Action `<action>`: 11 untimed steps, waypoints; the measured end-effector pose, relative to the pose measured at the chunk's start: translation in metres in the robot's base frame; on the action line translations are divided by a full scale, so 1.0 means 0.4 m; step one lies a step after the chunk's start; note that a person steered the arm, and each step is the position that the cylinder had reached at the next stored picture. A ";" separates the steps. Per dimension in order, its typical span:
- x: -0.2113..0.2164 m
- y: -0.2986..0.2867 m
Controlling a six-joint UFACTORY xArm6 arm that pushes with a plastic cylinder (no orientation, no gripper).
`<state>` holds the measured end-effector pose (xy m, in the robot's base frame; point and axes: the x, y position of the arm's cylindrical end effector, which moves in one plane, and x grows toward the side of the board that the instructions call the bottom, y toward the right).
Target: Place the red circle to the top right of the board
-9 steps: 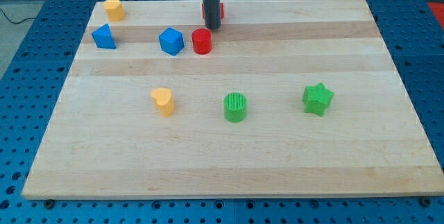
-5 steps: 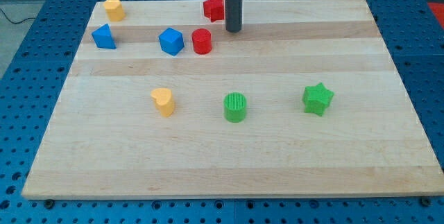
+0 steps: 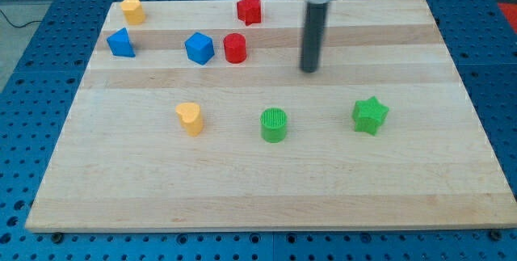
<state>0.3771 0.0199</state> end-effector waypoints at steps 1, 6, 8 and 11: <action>0.005 -0.279; -0.081 -0.562; 0.044 -0.406; -0.085 -0.308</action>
<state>0.3432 -0.1033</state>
